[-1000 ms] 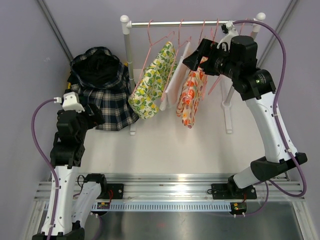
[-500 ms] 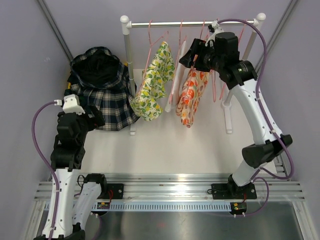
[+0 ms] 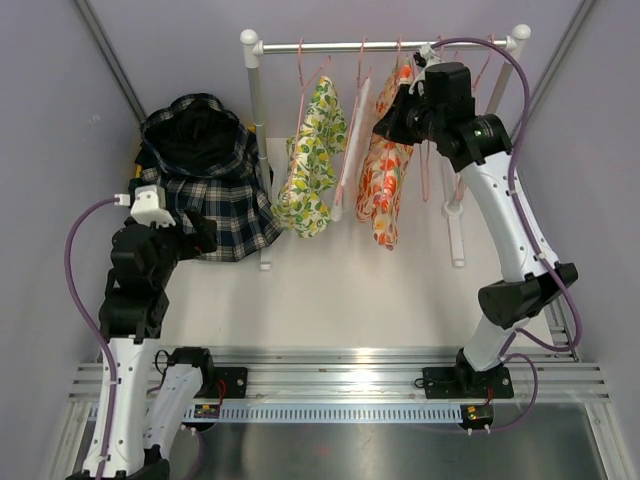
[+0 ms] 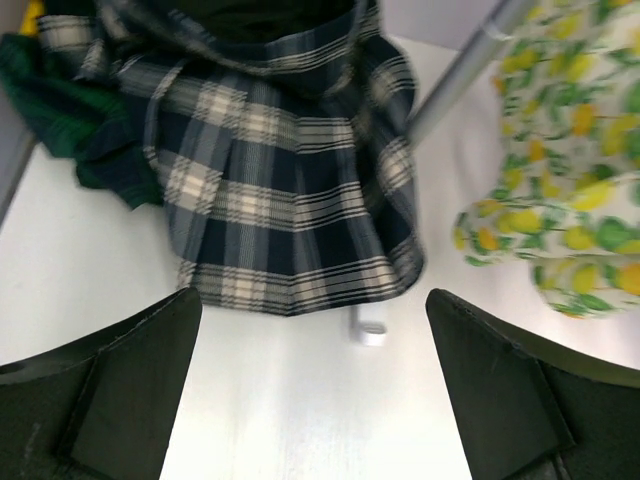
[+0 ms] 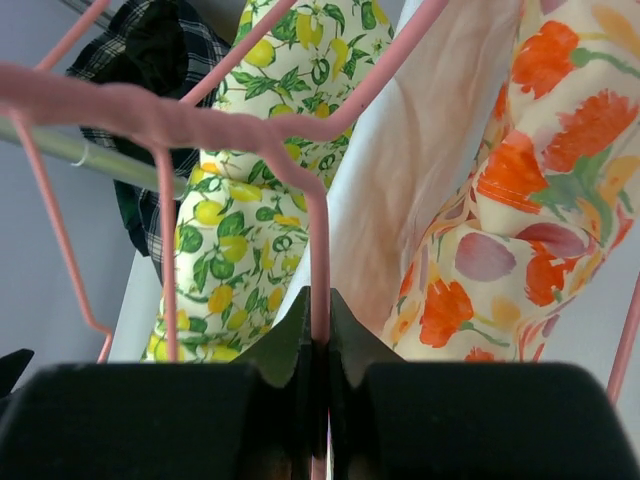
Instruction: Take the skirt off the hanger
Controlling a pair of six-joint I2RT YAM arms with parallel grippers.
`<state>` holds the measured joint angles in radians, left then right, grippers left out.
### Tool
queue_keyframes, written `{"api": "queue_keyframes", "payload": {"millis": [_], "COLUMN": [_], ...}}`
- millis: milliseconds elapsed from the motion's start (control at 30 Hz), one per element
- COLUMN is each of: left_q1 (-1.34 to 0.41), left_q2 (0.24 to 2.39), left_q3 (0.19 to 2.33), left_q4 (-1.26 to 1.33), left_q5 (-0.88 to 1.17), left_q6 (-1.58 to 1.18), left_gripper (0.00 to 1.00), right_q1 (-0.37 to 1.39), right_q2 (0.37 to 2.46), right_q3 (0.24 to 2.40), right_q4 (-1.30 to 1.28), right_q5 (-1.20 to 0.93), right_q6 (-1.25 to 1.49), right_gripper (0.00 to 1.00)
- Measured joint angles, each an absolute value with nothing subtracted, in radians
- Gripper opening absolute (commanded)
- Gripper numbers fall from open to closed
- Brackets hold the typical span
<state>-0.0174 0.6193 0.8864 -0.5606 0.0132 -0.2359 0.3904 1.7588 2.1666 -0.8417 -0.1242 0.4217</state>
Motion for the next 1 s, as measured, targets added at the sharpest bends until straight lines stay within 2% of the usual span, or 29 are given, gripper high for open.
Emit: {"api": "queue_keyframes", "payload": {"millis": [133, 233, 433, 700, 1000], "left_q1": [-0.067, -0.175, -0.589, -1.014, -1.204], "left_q2": [0.656, 0.718, 0.923, 1.161, 1.343], "left_q3": [0.993, 1.120, 1.350, 1.293, 1.250], "left_q4": [-0.514, -0.472, -0.315, -0.065, 0.070], "left_q5": [0.117, 0.163, 0.200, 0.255, 0.076], "left_q6": [-0.245, -0.244, -0.206, -0.147, -0.077], "left_gripper": [0.99, 0.99, 0.99, 0.99, 0.99], "right_q1": [0.390, 0.390, 0.390, 0.391, 0.391], "right_q2": [1.686, 1.657, 1.597, 1.542, 1.478], "right_q3": [2.185, 2.263, 2.341, 2.303, 2.303], "right_q4": [-0.890, -0.930, -1.003, -1.022, -1.059], "right_q5": [-0.122, -0.128, -0.158, -0.205, -0.258], "right_q6": [0.416, 0.415, 0.426, 0.453, 0.484], "right_gripper": [0.00, 0.00, 0.00, 0.00, 0.00]}}
